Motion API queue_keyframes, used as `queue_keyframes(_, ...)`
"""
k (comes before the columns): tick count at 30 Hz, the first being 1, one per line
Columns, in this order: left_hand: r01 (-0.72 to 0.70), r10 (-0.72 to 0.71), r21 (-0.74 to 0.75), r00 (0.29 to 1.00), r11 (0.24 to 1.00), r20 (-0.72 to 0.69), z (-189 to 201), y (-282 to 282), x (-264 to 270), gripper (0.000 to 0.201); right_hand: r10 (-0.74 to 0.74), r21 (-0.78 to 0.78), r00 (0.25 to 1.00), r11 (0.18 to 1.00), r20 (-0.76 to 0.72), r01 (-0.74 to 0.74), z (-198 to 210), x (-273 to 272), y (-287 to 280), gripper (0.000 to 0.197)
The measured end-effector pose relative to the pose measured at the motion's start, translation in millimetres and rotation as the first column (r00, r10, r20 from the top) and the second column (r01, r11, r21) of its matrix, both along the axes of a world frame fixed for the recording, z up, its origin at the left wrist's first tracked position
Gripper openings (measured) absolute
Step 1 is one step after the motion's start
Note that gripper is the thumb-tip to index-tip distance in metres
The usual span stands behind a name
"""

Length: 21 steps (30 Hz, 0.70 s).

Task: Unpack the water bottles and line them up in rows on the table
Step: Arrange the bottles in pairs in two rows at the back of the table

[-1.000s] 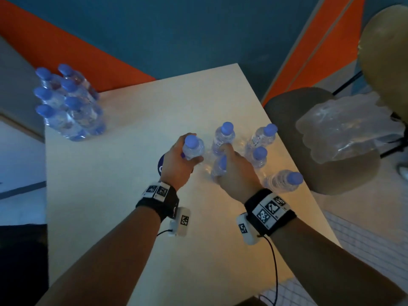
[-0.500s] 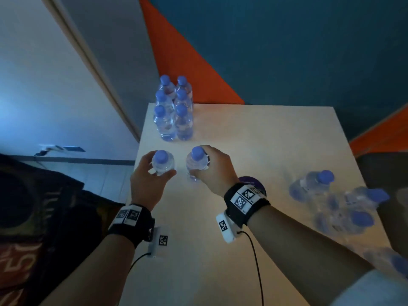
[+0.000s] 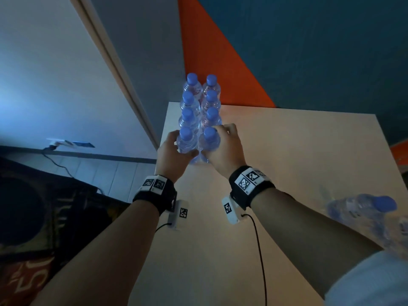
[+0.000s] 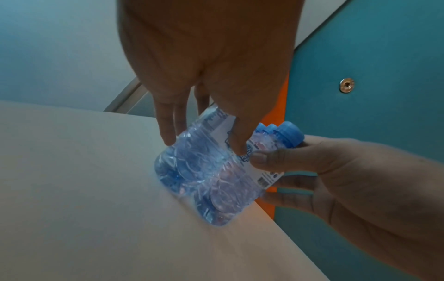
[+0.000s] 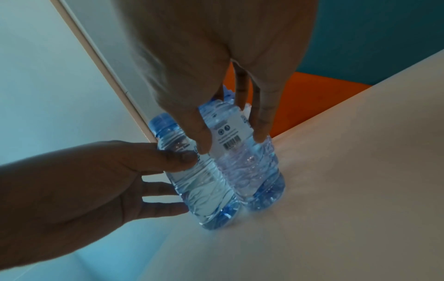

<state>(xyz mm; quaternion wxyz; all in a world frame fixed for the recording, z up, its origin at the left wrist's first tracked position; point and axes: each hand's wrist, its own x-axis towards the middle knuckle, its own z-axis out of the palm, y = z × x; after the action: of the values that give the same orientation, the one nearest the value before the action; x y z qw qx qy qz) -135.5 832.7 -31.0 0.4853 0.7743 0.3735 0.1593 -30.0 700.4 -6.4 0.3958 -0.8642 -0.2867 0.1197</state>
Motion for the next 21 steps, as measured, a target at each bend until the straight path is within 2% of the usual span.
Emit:
queue_keyframes(3, 0.002, -0.003, 0.012, 1.0, 1.0, 0.017, 1, -2, -1, 0.059, -0.001, 0.0, 1.0, 1.0, 0.003, 0.001, -1, -1, -2, 0.055)
queue_keyframes(5, 0.009, -0.009, 0.009, 1.0, 1.0, 0.02, 4, -4, -3, 0.063, -0.013, -0.002, 1.0, 1.0, -0.014, 0.013, 2, -3, -4, 0.063)
queue_keyframes(7, 0.0, -0.001, 0.005, 1.0, 1.0, 0.02, 6, -6, -7, 0.078, -0.034, 0.006, 0.998, 0.999, -0.059, 0.034, 8, -7, -9, 0.078)
queue_keyframes(9, -0.071, 0.07, 0.024, 0.996, 0.997, 0.059, 12, -15, -15, 0.089, -0.063, 0.024, 0.995, 0.998, -0.075, 0.065, 17, -14, -26, 0.083)
queue_keyframes(11, -0.142, 0.12, 0.152, 0.982, 0.978, 0.148, 25, -36, -25, 0.077, -0.109, 0.068, 0.991, 0.991, -0.077, 0.114, 30, -23, -62, 0.07)
queue_keyframes(13, -0.132, 0.055, 0.259, 0.957, 0.957, 0.284, 41, -64, -35, 0.057, -0.138, 0.118, 0.99, 0.983, -0.04, 0.142, 47, -34, -116, 0.051)
queue_keyframes(15, -0.028, -0.065, 0.235, 0.923, 0.972, 0.378, 53, -103, -33, 0.038, -0.186, 0.116, 0.982, 0.977, 0.044, 0.18, 65, -45, -182, 0.035)
queue_keyframes(17, 0.13, -0.184, 0.165, 0.909, 0.978, 0.373, 58, -147, -20, 0.029, -0.274, 0.087, 0.952, 0.961, 0.133, 0.264, 81, -52, -251, 0.028)
queue_keyframes(19, 0.299, -0.31, 0.085, 0.893, 0.95, 0.327, 61, -198, 1, 0.03, -0.376, 0.028, 0.896, 0.924, 0.236, 0.38, 88, -52, -318, 0.029)
queue_keyframes(21, 0.475, -0.471, 0.053, 0.843, 0.878, 0.259, 61, -250, 26, 0.037, -0.443, -0.071, 0.836, 0.87, 0.324, 0.488, 87, -44, -377, 0.035)
